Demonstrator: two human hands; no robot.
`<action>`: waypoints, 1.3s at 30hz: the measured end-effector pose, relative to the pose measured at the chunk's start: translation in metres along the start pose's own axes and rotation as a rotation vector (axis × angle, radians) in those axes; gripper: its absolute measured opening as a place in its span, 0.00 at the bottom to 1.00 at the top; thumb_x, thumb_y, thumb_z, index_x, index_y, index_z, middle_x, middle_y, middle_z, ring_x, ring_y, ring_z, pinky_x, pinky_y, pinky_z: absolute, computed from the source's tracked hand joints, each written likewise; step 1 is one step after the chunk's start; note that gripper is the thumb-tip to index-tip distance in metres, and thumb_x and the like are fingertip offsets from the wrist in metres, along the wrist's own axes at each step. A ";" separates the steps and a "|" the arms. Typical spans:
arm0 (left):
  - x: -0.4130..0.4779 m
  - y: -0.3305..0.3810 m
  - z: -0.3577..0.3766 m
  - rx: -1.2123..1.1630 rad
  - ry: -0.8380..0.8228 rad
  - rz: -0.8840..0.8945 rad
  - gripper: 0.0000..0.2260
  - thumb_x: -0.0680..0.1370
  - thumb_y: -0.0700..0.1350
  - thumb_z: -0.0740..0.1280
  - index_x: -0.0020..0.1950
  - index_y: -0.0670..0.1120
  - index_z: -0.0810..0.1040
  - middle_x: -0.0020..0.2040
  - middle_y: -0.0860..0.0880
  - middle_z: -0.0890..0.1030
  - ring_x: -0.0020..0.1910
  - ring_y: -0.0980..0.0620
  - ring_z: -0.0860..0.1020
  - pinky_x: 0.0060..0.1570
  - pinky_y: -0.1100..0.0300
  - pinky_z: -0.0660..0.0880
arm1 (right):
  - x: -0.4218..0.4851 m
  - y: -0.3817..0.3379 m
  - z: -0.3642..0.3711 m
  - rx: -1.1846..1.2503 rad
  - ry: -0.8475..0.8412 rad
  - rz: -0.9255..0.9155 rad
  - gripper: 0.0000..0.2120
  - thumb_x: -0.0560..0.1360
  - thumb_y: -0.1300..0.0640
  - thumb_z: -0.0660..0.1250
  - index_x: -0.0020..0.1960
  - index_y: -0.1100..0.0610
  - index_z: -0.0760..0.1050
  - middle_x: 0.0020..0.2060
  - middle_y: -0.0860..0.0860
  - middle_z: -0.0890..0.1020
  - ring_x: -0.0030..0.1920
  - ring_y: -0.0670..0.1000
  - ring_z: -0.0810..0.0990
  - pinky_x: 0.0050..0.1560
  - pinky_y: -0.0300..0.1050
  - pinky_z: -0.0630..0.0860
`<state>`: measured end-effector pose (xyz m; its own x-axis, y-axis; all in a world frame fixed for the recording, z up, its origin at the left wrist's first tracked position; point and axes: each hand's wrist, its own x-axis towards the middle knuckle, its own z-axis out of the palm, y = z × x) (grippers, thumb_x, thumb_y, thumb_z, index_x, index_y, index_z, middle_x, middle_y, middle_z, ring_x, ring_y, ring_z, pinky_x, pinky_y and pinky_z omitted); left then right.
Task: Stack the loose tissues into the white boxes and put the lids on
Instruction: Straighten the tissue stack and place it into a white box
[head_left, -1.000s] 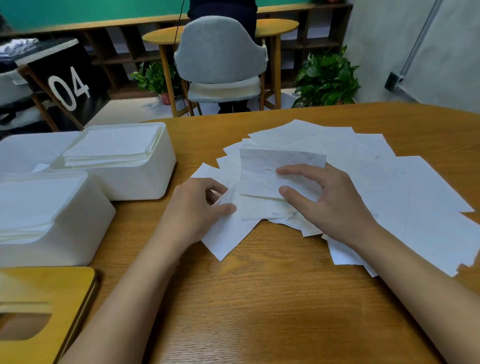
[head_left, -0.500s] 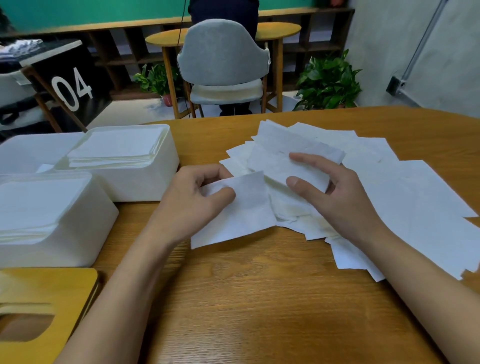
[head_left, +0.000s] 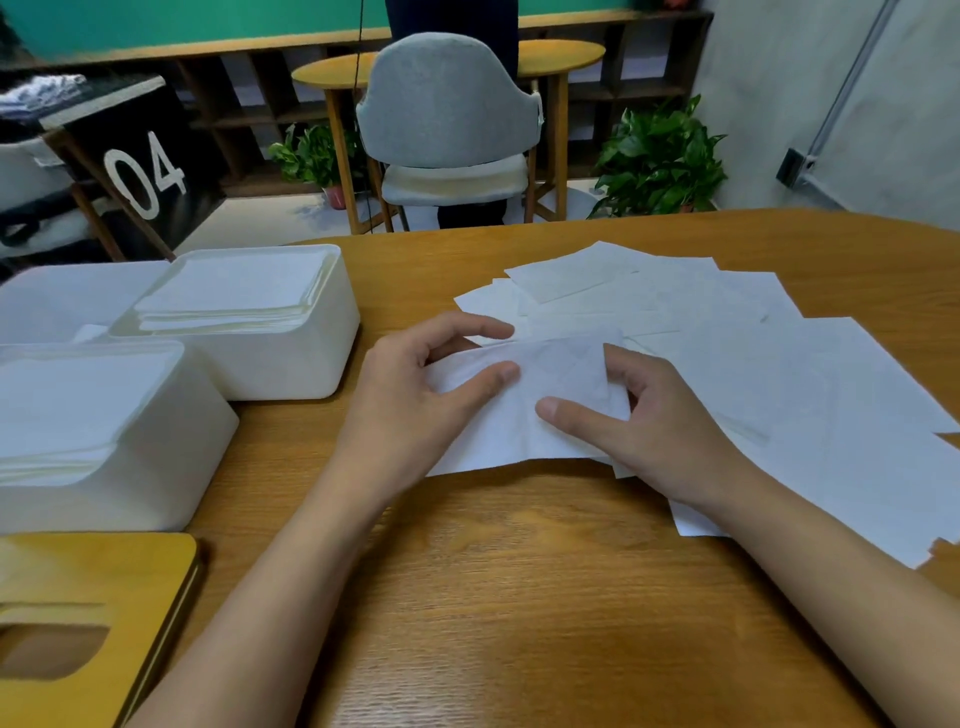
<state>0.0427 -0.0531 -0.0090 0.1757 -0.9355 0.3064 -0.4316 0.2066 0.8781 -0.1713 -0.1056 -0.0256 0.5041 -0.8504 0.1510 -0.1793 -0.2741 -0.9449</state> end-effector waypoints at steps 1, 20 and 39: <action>0.000 0.000 0.002 -0.003 0.010 -0.011 0.09 0.76 0.47 0.79 0.55 0.57 0.86 0.42 0.58 0.84 0.44 0.60 0.82 0.45 0.62 0.78 | 0.000 0.000 0.001 -0.011 0.001 -0.016 0.17 0.75 0.47 0.75 0.63 0.41 0.80 0.56 0.38 0.85 0.58 0.41 0.83 0.54 0.38 0.80; 0.004 -0.008 0.007 -0.071 0.079 -0.133 0.10 0.77 0.51 0.77 0.58 0.56 0.85 0.56 0.53 0.84 0.41 0.60 0.75 0.42 0.68 0.71 | 0.004 0.005 -0.017 -0.033 -0.049 -0.181 0.12 0.80 0.69 0.69 0.50 0.53 0.85 0.49 0.43 0.86 0.54 0.47 0.83 0.57 0.43 0.77; 0.002 -0.034 0.007 0.535 -0.254 0.335 0.05 0.79 0.50 0.74 0.50 0.51 0.88 0.53 0.58 0.84 0.55 0.56 0.80 0.55 0.49 0.78 | 0.012 0.020 -0.026 -0.170 0.303 -0.042 0.15 0.81 0.63 0.68 0.58 0.45 0.86 0.58 0.40 0.86 0.66 0.42 0.79 0.71 0.46 0.74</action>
<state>0.0517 -0.0635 -0.0404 -0.2288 -0.8974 0.3773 -0.8164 0.3880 0.4278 -0.1908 -0.1334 -0.0352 0.2446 -0.9244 0.2927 -0.3149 -0.3612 -0.8777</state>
